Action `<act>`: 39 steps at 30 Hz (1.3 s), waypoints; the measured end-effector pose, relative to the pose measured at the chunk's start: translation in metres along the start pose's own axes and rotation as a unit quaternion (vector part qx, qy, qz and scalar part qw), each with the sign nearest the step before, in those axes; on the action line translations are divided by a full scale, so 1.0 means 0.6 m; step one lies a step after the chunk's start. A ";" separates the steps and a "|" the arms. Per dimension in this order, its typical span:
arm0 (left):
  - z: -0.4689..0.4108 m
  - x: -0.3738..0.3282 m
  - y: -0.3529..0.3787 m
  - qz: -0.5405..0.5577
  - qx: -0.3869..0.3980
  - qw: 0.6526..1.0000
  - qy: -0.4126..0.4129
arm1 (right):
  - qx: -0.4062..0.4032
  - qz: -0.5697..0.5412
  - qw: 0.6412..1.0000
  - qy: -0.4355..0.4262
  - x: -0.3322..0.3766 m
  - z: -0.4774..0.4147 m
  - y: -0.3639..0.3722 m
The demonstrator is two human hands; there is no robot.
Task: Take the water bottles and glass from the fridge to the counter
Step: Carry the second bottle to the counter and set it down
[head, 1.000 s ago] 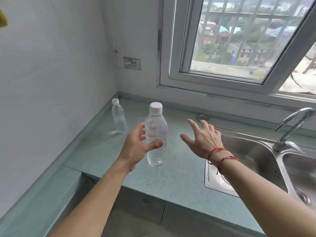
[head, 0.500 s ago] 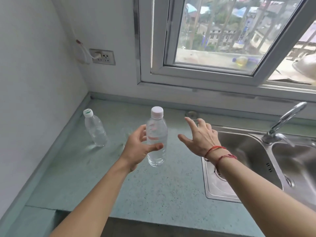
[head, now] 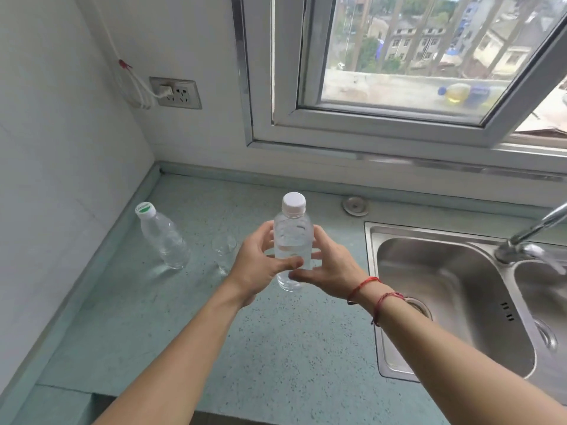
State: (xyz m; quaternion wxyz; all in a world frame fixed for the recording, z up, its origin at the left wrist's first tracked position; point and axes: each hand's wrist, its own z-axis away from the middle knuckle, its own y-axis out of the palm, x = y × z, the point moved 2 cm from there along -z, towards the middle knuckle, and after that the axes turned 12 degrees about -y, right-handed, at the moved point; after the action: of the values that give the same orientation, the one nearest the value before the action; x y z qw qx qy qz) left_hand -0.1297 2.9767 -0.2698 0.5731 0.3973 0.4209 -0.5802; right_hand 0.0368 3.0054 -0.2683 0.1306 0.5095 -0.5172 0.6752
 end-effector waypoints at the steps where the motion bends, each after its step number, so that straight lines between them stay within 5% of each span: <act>1: -0.006 0.002 0.002 0.002 0.001 1.000 0.002 | -0.008 -0.006 1.000 0.001 -0.006 -0.004 0.000; 13: -0.079 0.078 0.010 -0.091 -0.001 0.995 -0.040 | -0.019 0.054 0.997 0.042 -0.101 -0.038 0.041; 39: -0.127 0.126 -0.013 -0.113 0.004 0.991 -0.068 | -0.034 0.065 0.995 0.066 -0.165 -0.074 0.096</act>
State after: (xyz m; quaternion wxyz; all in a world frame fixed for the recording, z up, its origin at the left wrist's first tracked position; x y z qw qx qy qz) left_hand -0.1415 3.0235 -0.3662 0.5295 0.3094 0.4210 -0.6683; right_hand 0.0161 3.0525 -0.3799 0.1374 0.4244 -0.5621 0.6965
